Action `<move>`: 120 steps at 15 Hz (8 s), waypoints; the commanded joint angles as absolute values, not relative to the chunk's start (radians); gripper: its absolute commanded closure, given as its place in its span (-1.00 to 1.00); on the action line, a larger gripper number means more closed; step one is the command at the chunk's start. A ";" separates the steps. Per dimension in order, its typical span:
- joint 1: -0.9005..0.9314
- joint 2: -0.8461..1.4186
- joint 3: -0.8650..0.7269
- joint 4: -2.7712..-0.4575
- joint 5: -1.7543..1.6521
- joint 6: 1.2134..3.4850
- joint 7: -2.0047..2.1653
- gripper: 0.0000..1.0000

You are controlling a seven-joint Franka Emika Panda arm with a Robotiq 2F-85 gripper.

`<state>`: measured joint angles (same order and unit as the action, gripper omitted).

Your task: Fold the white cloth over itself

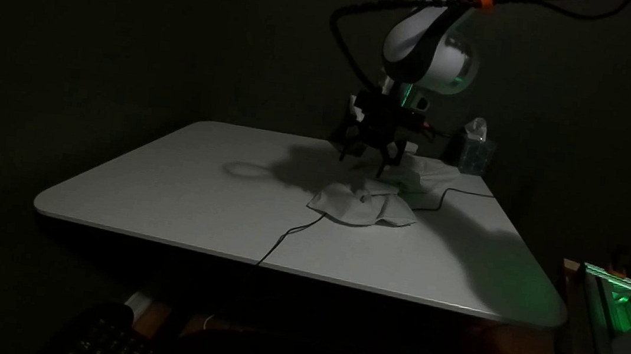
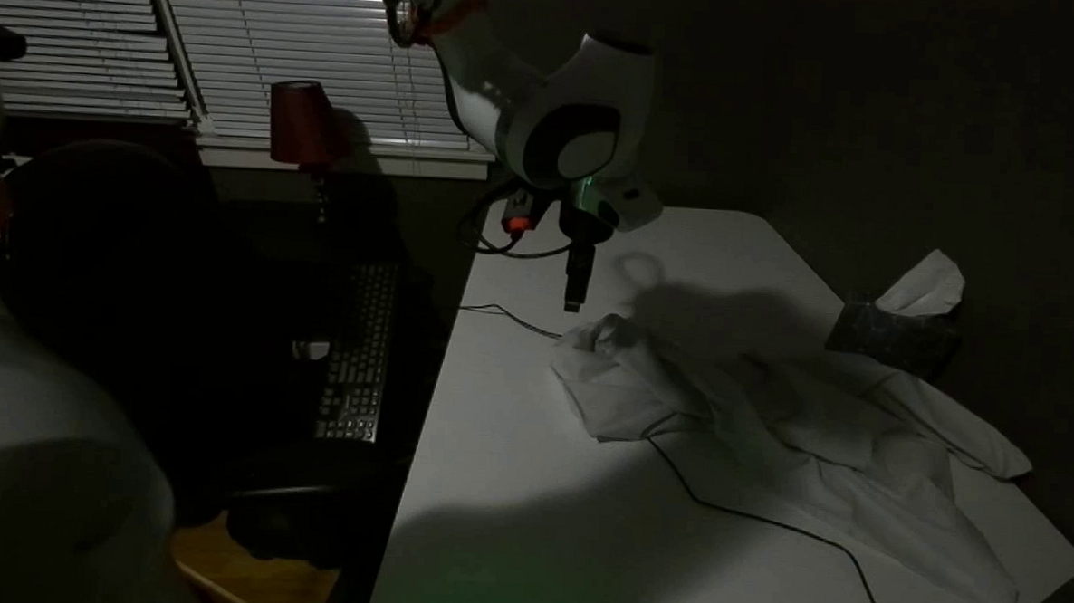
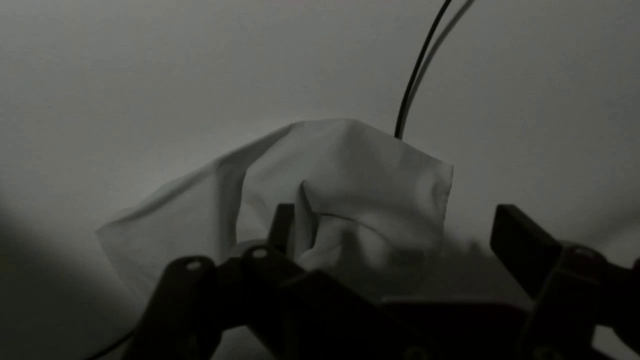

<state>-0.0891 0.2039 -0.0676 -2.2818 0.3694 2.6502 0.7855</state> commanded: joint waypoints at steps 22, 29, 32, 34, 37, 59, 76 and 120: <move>0.148 0.595 -0.281 -1.988 -0.080 2.616 1.367 -1.00; 0.107 0.674 -0.237 -1.892 -0.053 2.411 1.317 -0.17; 0.107 0.679 -0.241 -1.868 -0.056 2.385 1.329 0.29; 0.103 0.671 -0.240 -1.865 -0.056 2.379 1.327 0.61; 0.100 0.643 -0.240 -1.883 -0.056 2.397 1.324 0.98; 0.146 -0.035 0.051 -2.385 0.130 2.811 0.919 0.98; -0.103 0.087 -0.112 -2.281 -0.029 2.659 1.312 0.98; 0.033 0.286 -0.117 -2.221 -0.145 2.376 1.091 -1.00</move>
